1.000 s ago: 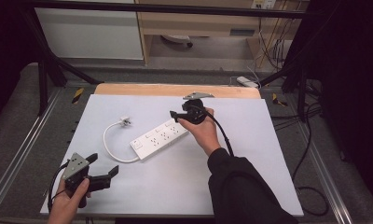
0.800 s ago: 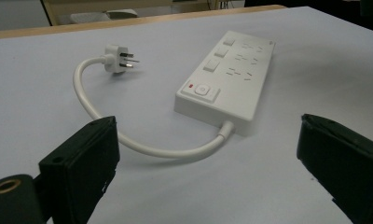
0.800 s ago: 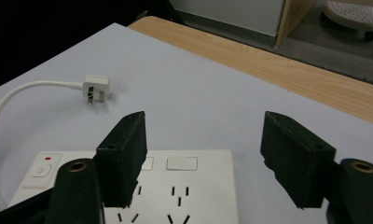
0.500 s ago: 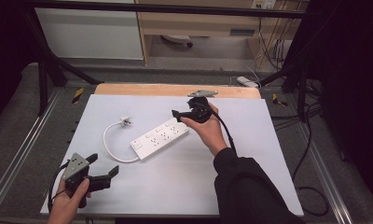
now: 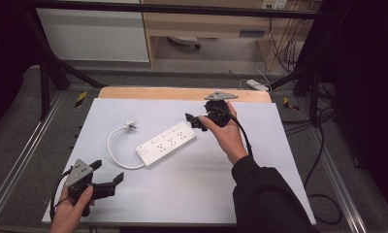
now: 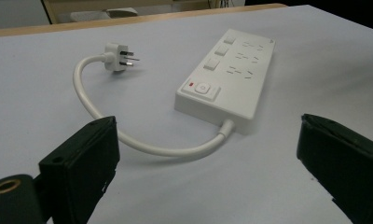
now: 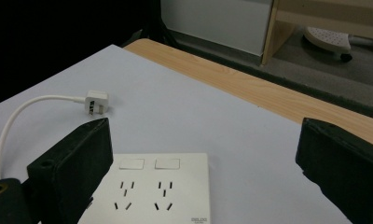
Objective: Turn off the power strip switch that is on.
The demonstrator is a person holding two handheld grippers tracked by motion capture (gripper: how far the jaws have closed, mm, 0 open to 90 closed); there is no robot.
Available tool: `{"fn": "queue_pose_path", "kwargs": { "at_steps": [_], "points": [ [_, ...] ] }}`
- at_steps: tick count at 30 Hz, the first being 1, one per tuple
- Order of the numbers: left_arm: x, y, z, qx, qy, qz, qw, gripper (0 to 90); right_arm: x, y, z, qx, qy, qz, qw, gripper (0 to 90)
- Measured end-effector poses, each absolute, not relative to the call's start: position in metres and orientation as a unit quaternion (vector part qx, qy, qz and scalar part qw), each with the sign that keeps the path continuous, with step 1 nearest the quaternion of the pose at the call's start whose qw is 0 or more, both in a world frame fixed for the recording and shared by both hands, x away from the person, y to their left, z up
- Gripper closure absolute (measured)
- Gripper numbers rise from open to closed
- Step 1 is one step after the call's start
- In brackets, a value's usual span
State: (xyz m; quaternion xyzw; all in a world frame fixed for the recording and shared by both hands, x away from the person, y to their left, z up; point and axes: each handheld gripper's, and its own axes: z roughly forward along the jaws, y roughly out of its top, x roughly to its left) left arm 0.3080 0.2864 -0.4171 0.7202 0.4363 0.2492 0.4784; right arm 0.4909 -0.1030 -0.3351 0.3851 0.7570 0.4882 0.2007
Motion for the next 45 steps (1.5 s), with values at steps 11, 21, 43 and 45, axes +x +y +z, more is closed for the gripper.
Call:
{"fn": "queue_pose_path", "kwargs": {
  "at_steps": [11, 21, 43, 45],
  "points": [
    [0.308, 0.286, -0.417, 0.72, 0.436, 0.249, 0.478, 5.8, 0.47, -0.144, -0.334, 0.389, 0.743, 0.504, 0.206, 4.9],
    [0.308, 0.285, -0.418, 0.72, 0.437, 0.249, 0.477, 5.8, 0.447, -0.187, -0.34, 0.399, 0.726, 0.515, 0.219, 5.6],
    [0.307, 0.287, -0.419, 0.717, 0.442, 0.248, 0.478, 5.8, 0.384, -0.248, -0.378, 0.411, 0.687, 0.536, 0.267, 3.7],
    [0.307, 0.287, -0.419, 0.718, 0.442, 0.247, 0.478, 5.8, 0.379, -0.251, -0.383, 0.41, 0.688, 0.535, 0.268, 3.6]
  ]
}}
